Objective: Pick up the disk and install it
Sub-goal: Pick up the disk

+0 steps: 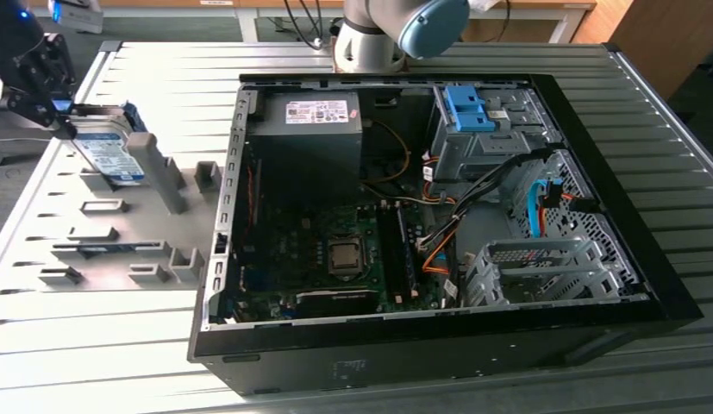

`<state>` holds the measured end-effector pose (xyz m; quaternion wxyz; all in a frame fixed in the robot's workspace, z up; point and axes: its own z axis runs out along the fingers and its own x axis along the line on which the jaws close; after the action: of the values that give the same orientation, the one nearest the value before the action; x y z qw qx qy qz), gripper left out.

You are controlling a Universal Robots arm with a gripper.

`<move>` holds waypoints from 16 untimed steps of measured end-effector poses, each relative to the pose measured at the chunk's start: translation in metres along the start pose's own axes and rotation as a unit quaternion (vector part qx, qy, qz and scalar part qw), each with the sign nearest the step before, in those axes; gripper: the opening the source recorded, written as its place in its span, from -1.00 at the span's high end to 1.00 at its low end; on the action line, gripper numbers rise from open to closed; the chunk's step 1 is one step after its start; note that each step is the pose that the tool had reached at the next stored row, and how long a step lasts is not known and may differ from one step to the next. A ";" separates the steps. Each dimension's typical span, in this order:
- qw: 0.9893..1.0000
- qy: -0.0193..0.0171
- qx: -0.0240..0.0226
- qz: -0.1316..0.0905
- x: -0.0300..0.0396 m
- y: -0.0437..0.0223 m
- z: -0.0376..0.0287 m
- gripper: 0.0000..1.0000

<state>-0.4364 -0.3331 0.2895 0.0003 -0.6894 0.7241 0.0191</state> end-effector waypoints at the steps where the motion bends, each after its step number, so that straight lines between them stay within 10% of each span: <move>1: 1.000 0.000 0.000 -0.006 0.0001 0.0000 0.0001 0.27; 16: 1.000 0.000 0.000 -0.014 0.0005 0.0001 0.0004 0.27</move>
<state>-0.4365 -0.3336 0.2891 -0.0001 -0.6992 0.7147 0.0190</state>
